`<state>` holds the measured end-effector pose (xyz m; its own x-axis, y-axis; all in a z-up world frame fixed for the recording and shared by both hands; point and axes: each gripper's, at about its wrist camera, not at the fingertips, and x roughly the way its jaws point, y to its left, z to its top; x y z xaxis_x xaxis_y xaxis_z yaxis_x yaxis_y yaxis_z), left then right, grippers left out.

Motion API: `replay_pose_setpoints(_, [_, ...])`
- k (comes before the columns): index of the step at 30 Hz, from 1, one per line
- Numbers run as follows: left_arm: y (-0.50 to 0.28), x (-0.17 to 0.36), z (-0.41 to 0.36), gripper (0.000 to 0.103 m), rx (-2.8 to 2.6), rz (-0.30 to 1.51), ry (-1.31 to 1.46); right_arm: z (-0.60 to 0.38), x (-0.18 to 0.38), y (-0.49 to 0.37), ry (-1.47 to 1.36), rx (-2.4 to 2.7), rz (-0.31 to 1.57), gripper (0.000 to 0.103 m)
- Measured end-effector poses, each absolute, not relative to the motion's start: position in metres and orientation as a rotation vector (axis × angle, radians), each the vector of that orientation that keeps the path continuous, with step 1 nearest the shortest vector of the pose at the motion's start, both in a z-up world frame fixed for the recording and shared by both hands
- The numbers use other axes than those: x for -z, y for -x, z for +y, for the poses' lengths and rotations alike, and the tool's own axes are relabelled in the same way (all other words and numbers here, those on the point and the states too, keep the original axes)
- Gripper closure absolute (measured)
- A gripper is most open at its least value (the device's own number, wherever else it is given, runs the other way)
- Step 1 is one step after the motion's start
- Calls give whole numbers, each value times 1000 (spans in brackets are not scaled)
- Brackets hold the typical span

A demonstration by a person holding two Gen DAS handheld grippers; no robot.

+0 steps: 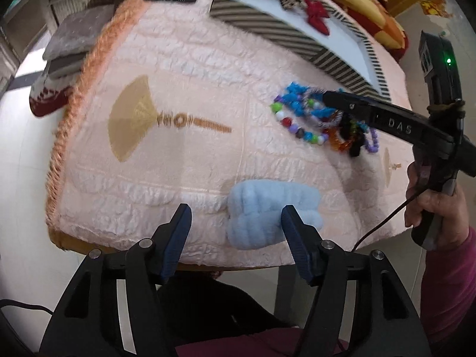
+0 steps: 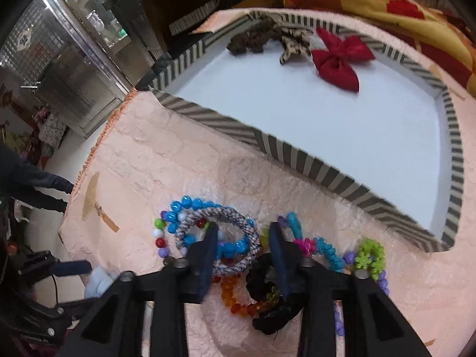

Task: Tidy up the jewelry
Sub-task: 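Grasp the light blue fluffy scrunchie with the left tool while the right tool reaches into the bracelets, then grip the grey braided hair tie with the right tool and pull it free of the bracelets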

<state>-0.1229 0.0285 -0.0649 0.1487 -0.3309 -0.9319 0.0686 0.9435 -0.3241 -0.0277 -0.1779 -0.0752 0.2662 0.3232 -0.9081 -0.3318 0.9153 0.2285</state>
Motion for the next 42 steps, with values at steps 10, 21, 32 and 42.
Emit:
replay_pose_setpoints(10, [121,65,9,81,374,1383,153,-195,53,44,-113,-425,1152,96])
replay_pose_setpoints(21, [103,25,13,82,378,1264,90,-203,31,55,-138,-407,1115,96])
replay_pose_setpoints(32, [101,31,13,82,360,1282,83,-195,59,66,-36,-426,1193,95])
replay_pose_setpoints(42, [101,31,13,82,359,1282,84,-169,74,60,130,-468,1251,78])
